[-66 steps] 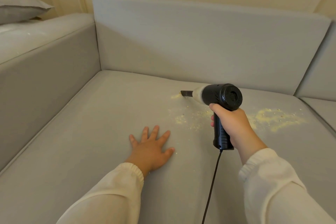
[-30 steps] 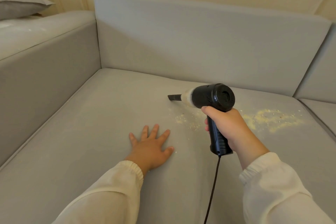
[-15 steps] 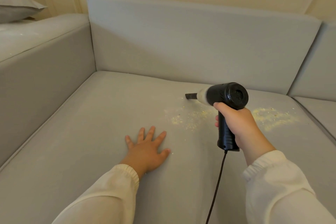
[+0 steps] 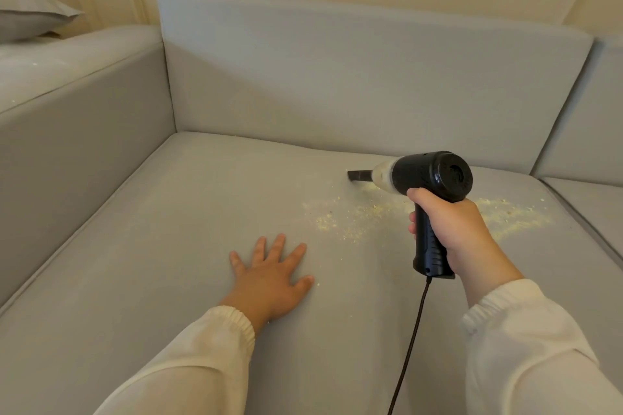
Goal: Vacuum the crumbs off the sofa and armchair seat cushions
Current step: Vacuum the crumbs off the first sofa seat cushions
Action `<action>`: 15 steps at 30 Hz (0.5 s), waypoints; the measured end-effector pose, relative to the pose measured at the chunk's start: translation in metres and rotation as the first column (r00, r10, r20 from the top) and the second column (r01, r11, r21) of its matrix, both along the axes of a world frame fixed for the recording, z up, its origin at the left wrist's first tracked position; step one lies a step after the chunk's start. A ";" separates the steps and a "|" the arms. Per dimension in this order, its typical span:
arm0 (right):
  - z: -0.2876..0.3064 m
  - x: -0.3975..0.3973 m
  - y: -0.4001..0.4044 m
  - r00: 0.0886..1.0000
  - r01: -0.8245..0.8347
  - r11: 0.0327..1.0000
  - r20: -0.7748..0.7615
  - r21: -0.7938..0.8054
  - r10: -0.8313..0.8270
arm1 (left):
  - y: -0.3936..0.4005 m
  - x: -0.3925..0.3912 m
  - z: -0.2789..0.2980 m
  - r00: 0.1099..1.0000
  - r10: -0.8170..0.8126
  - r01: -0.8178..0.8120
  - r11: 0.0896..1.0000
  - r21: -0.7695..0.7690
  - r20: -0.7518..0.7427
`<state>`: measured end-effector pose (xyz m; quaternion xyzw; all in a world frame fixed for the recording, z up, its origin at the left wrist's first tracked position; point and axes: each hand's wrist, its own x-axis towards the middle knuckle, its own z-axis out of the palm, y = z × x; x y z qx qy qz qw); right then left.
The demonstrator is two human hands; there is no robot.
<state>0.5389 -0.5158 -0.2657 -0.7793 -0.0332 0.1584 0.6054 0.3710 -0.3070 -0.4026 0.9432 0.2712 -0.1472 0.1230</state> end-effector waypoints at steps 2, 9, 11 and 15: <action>-0.002 0.001 0.003 0.999 0.038 0.999 0.014 0.022 -0.038 | -0.001 0.000 0.000 1.000 -0.002 0.002 1.000 0.003 0.002; -0.010 0.001 0.020 0.999 -0.008 0.998 -0.033 0.055 0.010 | -0.001 0.001 0.001 1.000 0.003 -0.003 1.000 0.007 0.009; -0.011 -0.001 0.025 0.999 -0.020 0.998 -0.029 0.059 0.022 | -0.001 0.001 0.000 1.000 0.002 -0.002 1.000 0.009 0.010; -0.009 -0.008 0.023 0.997 -0.077 0.997 0.006 -0.011 0.077 | -0.001 0.000 0.000 1.000 -0.001 0.001 1.000 0.009 0.007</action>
